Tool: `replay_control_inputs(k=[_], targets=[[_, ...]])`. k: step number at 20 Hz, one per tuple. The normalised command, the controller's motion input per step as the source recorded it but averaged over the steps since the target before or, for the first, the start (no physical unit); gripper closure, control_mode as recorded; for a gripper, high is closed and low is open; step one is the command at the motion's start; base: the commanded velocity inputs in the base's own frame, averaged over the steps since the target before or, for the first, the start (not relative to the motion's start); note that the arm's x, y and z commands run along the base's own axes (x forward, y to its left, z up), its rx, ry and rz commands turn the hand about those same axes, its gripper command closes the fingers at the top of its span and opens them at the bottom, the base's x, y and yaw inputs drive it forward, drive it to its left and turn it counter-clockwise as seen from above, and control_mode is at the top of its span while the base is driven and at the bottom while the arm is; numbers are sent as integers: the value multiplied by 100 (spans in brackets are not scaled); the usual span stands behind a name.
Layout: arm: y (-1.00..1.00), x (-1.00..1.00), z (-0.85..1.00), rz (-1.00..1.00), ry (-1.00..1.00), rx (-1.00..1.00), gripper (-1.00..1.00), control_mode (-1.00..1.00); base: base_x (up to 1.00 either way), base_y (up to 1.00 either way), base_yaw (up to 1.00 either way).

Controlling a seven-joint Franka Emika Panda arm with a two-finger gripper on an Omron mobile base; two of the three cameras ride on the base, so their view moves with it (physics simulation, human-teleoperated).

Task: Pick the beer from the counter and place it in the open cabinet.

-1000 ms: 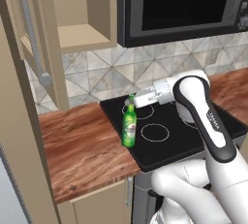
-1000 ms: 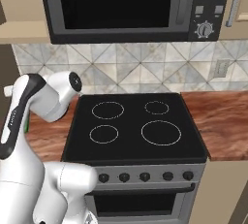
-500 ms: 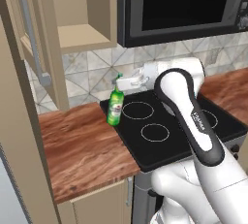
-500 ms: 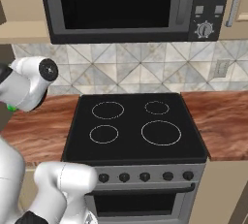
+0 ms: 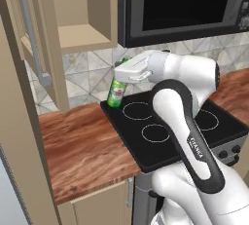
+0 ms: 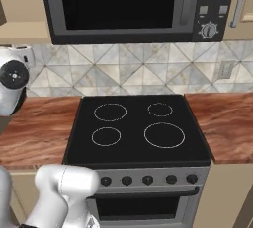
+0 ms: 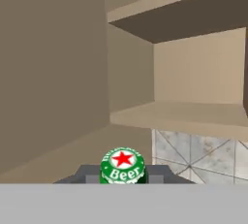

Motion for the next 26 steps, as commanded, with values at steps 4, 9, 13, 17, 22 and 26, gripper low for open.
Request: replay_control_inputs(k=[4,9,13,17,22,26], targets=[[6,-10,71,-26,-10,-2,100,-100,0,0,0],[34,1,79,-23,-9,0,100,-100,0,0,0],[20,19,52,-24,-1,0,100,-100,0,0,0],[7,49,11,-5,20,0,100,-100,0,0,0],[0,74,6,0,25,0,100,-100,0,0,0],[3,86,1,-1,21,0,100,-100,0,0,0]])
